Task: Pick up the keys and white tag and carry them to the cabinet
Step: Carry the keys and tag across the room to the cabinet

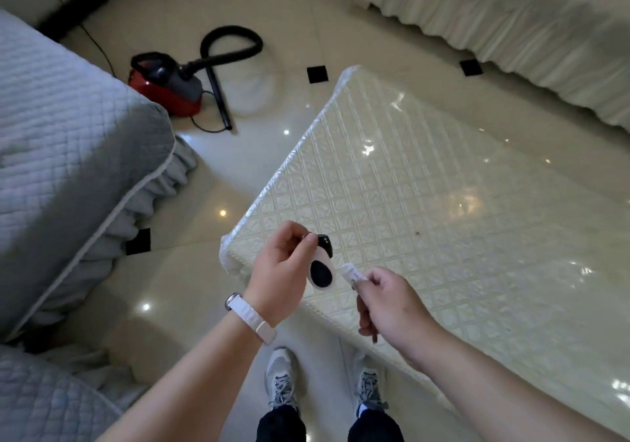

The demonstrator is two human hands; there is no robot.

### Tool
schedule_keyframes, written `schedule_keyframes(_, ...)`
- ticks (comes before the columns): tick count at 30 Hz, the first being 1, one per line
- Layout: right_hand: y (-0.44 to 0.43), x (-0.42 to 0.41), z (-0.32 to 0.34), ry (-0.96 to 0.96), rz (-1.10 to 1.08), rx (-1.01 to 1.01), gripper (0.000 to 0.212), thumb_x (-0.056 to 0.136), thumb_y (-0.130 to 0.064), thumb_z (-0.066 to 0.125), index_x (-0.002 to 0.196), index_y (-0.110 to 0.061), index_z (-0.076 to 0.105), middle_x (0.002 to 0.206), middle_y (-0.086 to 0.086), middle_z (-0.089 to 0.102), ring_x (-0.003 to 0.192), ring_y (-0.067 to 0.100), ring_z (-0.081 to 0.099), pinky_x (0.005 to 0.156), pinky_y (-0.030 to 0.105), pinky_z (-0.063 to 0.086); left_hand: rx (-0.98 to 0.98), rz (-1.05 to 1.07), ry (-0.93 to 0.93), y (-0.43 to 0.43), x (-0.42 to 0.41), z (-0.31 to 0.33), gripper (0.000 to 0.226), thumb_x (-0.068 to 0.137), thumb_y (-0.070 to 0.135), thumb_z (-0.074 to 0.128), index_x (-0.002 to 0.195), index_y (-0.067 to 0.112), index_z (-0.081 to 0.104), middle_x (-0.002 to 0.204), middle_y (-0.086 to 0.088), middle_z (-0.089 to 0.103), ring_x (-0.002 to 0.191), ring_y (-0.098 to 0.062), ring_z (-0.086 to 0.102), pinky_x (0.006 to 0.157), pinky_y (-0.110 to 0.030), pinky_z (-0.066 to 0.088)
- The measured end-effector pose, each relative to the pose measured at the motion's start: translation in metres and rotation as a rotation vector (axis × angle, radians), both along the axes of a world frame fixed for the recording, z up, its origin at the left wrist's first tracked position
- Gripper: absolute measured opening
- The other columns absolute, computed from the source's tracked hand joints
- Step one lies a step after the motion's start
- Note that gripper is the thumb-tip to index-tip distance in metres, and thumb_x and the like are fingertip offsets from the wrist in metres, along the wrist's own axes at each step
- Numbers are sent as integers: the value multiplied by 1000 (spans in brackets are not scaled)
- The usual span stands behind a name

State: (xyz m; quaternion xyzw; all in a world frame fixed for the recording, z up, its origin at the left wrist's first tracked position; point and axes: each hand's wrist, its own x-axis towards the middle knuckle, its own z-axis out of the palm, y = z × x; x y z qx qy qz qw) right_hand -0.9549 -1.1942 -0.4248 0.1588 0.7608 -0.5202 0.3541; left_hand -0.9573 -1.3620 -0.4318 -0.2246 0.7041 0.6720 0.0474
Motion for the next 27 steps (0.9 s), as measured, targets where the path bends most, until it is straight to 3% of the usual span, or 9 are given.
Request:
schedule_keyframes(3, 4, 1, 52, 18, -26, -40, 17, 92, -14, 56, 77, -10, 62, 67, 6, 59, 56, 16, 54, 53, 30, 52, -1, -8, -45, 1, 4, 42, 23, 84, 29, 62, 78, 8, 55, 67, -13, 59, 60, -19, 50, 57, -37, 39)
schedule_keyframes(6, 11, 5, 97, 23, -84, -86, 10, 89, -10, 59, 86, -8, 69, 71, 6, 64, 59, 15, 59, 71, 50, 56, 41, -19, -110, 0, 9, 82, 31, 75, 43, 68, 76, 14, 56, 67, -8, 59, 60, -20, 49, 58, -38, 40)
schedule_keyframes(8, 15, 9, 123, 56, -138, -106, 10, 90, -10, 60, 85, -8, 68, 72, 8, 66, 59, 16, 61, 77, 58, 53, 61, -29, -90, -1, 13, 105, 25, 79, 34, 71, 73, 14, 57, 62, -4, 57, 57, -17, 47, 55, -34, 40)
schedule_keyframes(10, 16, 13, 146, 113, -176, -117, 11, 91, -12, 60, 84, -6, 66, 71, 7, 67, 58, 16, 60, 72, 54, 53, 90, -35, -60, -3, 18, 126, 19, 83, 22, 71, 71, 15, 57, 58, 0, 54, 53, -15, 43, 51, -29, 37)
schedule_keyframes(15, 13, 28, 190, 280, -189, -50, 12, 92, -13, 58, 84, -6, 64, 64, 5, 63, 53, 13, 52, 51, 27, 47, 77, -80, -6, -12, 29, 169, 19, 81, 18, 72, 72, 15, 56, 53, 5, 51, 50, -14, 38, 47, -26, 31)
schedule_keyframes(20, 9, 43, 220, 404, -185, 20, 15, 89, -10, 57, 78, -1, 58, 57, 4, 50, 51, 18, 43, 51, 37, 39, -29, -161, 79, -20, 37, 202, 15, 80, 22, 73, 80, 13, 61, 57, 1, 55, 49, -13, 40, 47, -24, 31)
schedule_keyframes(27, 3, 74, 239, 497, -237, 41, 15, 89, -11, 58, 76, -3, 60, 56, 1, 51, 52, 17, 45, 50, 35, 41, -56, -227, 132, -29, 54, 220, 11, 82, 18, 72, 82, 11, 64, 55, 5, 56, 45, -6, 43, 44, -14, 33)
